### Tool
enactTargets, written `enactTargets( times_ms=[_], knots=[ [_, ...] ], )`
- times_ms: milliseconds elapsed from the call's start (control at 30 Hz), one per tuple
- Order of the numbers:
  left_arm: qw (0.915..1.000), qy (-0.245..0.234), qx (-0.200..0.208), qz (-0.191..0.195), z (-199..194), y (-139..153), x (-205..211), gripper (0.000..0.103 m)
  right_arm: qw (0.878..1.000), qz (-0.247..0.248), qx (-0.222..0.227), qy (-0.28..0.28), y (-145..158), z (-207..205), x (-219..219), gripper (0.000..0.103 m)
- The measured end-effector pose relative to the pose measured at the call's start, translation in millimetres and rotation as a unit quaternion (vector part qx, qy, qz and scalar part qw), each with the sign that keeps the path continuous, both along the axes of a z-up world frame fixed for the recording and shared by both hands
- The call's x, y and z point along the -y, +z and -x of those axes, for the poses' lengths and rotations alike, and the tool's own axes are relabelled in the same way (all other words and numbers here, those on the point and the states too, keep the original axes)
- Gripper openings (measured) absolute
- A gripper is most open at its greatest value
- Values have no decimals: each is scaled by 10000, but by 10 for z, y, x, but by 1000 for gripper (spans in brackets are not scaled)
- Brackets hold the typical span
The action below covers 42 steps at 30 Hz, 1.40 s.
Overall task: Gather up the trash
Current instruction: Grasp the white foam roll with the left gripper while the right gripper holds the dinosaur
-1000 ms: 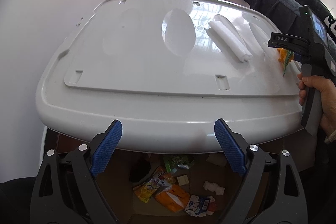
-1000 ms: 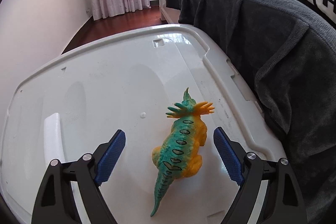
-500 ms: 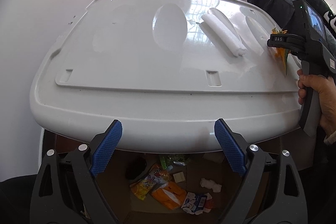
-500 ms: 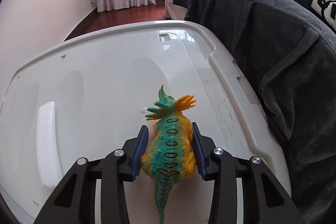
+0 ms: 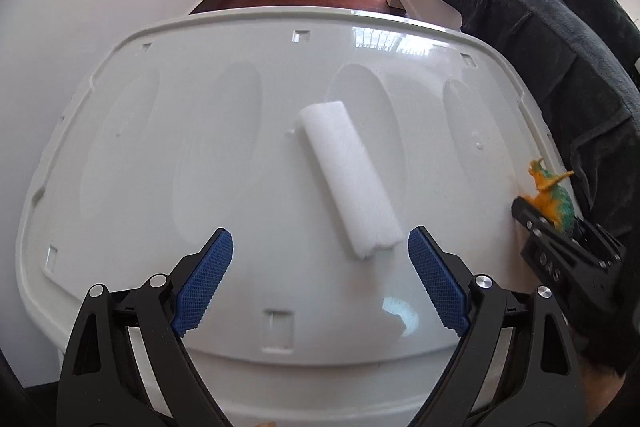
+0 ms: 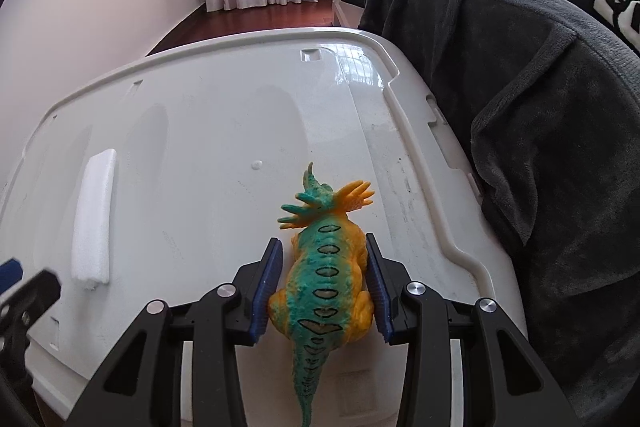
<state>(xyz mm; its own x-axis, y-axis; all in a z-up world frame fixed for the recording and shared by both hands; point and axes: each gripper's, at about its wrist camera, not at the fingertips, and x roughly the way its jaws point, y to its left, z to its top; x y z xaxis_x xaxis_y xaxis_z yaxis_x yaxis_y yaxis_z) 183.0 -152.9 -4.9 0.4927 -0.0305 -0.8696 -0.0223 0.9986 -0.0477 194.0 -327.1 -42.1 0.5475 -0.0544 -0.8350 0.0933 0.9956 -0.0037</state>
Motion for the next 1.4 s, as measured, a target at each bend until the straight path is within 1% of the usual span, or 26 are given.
enactTargets(
  times_ms=[67, 133, 267, 333, 367, 433, 500, 533, 600, 900, 1067, 1133, 1200, 1267, 1300, 1400],
  knots=[
    [9999, 50, -48, -137, -125, -71, 92, 87, 10000, -44, -5, 14, -3, -7, 29, 41],
    [9997, 118, -123, -166, -239, -135, 141, 87, 9999, -100, -10, 16, 0, -10, 56, 41],
    [9981, 439, -422, 11, -454, -294, 95, 87, 9999, -158, -34, 33, -1, -1, 73, 41],
    [9974, 589, -376, -181, -517, -312, 91, 88, 9998, -184, -44, 15, 2, -6, 80, 41],
    [9971, 604, -390, -266, -552, -333, 97, 90, 9998, -188, -50, 13, 2, -43, 104, 41],
    [9960, 593, -350, -565, -591, -383, 120, 94, 9998, -170, -59, 13, -3, -59, 101, 41],
    [9963, 671, -180, -498, -554, -395, 84, 96, 9999, -162, -52, 12, -8, -63, 98, 41],
    [9960, 682, -121, -566, -535, -400, 94, 97, 9998, -170, -55, 8, -11, -65, 101, 41],
    [9958, 721, -51, -557, -495, -390, 86, 97, 9998, -183, -51, 1, -17, -67, 99, 41],
    [9955, 745, -45, -579, -534, -397, 132, 97, 9998, -167, -53, -1, -25, -65, 102, 41],
    [9957, 702, -8, -603, -500, -384, 113, 92, 9998, -199, -56, -13, -24, -66, 105, 41],
    [9956, 675, 51, -649, -488, -361, 104, 80, 9998, -207, -59, -21, -26, -68, 108, 41],
    [9957, 548, 212, -718, -470, -302, 108, 34, 9998, -191, -56, -19, -28, -71, 108, 41],
    [9964, 399, 222, -715, -466, -288, 117, 33, 9999, -150, -56, -14, -30, -74, 99, 41],
    [9967, 360, 239, -685, -463, -283, 107, 31, 9999, -148, -53, -19, -30, -75, 98, 41],
    [9976, 319, 295, -533, -450, -267, 64, 28, 9999, -161, -32, -39, -30, -66, 99, 41]
  ],
)
